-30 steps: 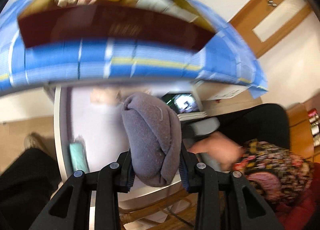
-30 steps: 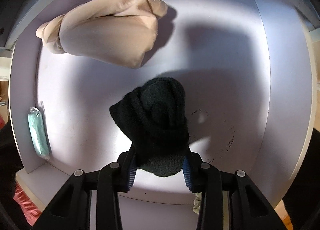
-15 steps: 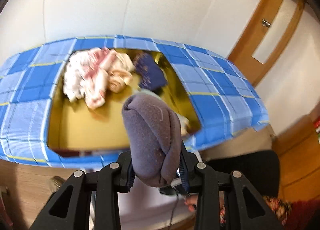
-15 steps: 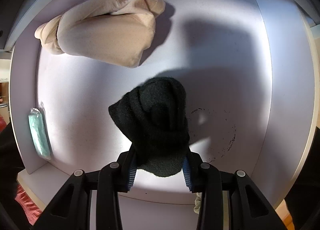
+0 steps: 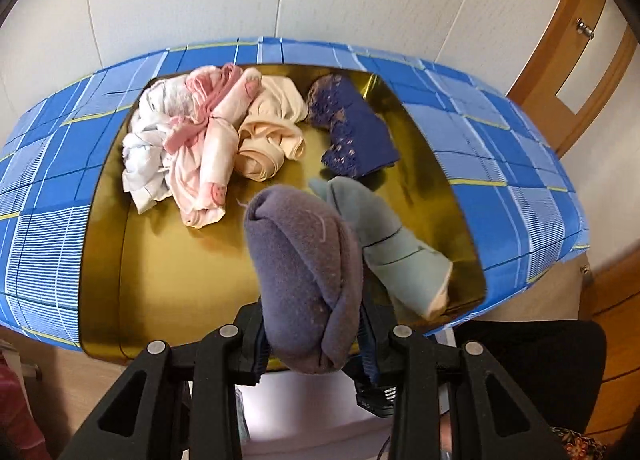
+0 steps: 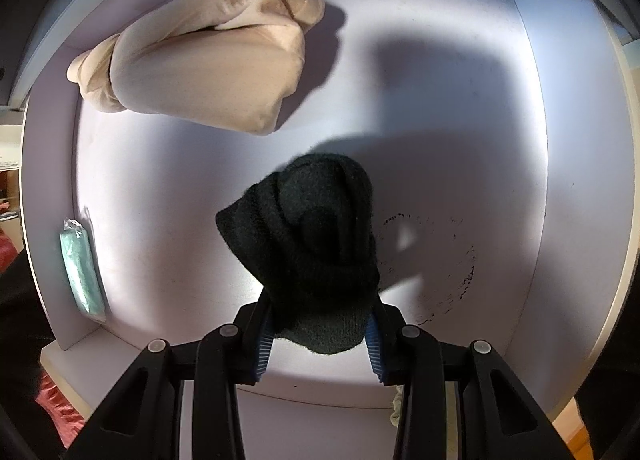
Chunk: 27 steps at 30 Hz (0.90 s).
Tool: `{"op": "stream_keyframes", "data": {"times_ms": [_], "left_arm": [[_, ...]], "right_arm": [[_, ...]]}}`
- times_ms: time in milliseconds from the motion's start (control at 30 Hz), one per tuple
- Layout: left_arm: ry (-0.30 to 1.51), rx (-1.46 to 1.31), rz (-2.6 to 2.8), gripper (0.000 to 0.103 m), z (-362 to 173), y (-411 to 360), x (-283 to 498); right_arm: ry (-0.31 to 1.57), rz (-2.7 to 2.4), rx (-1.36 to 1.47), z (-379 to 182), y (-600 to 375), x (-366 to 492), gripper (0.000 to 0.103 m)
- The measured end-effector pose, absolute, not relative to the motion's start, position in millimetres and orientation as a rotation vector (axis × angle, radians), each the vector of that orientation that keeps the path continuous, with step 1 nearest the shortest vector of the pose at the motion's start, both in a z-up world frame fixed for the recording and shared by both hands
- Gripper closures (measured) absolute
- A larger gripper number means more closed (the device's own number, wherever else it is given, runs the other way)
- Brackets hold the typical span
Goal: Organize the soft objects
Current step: 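Carry the grey beanie into the gold tray and open the left tool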
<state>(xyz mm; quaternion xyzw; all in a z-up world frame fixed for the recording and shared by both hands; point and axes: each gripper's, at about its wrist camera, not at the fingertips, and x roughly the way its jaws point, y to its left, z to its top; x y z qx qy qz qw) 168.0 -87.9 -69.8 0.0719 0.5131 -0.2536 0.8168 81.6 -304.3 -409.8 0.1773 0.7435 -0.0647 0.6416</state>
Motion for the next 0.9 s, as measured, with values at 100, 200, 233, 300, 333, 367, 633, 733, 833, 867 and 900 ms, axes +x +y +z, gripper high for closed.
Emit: {"op": "stream_keyframes", "data": {"times_ms": [100,200,233,300,333,367,633,733,833,867,900], "left_arm": [[1.110,0.174,-0.529,0.068,-78,-92,175],[1.135,0.188,-0.522,0.068,-85,-95,182],[1.142,0.195,-0.520,0.068,-87,-97,184],[1.156,0.208,-0.517,0.068,-91,-101,187],[1.163,0.211,-0.522,0.068,-93,-104,189],[1.169,0.213,-0.526,0.068,-95,-107,191],[1.168,0.220,-0.535,0.065,-98,-126,205],[1.144,0.228,-0.512,0.061,-90,-122,205],[1.135,0.210,-0.493,0.061,-84,-112,205],[1.134,0.205,-0.486,0.061,-82,-108,205],[1.132,0.202,-0.482,0.061,-81,-105,205]], "right_arm": [[1.695,-0.147,0.409,-410,-306,81,0.063],[1.696,-0.147,0.418,-411,-309,81,0.063],[1.697,-0.147,0.421,-411,-309,81,0.063],[1.698,-0.148,0.426,-413,-310,81,0.063],[1.699,-0.148,0.426,-414,-310,81,0.063],[1.699,-0.149,0.426,-414,-310,81,0.063],[1.698,-0.149,0.440,-414,-313,80,0.063],[1.698,-0.149,0.440,-414,-313,80,0.063],[1.701,-0.147,0.434,-415,-312,80,0.062],[1.701,-0.148,0.434,-416,-312,80,0.062],[1.701,-0.149,0.432,-416,-311,80,0.062]]}}
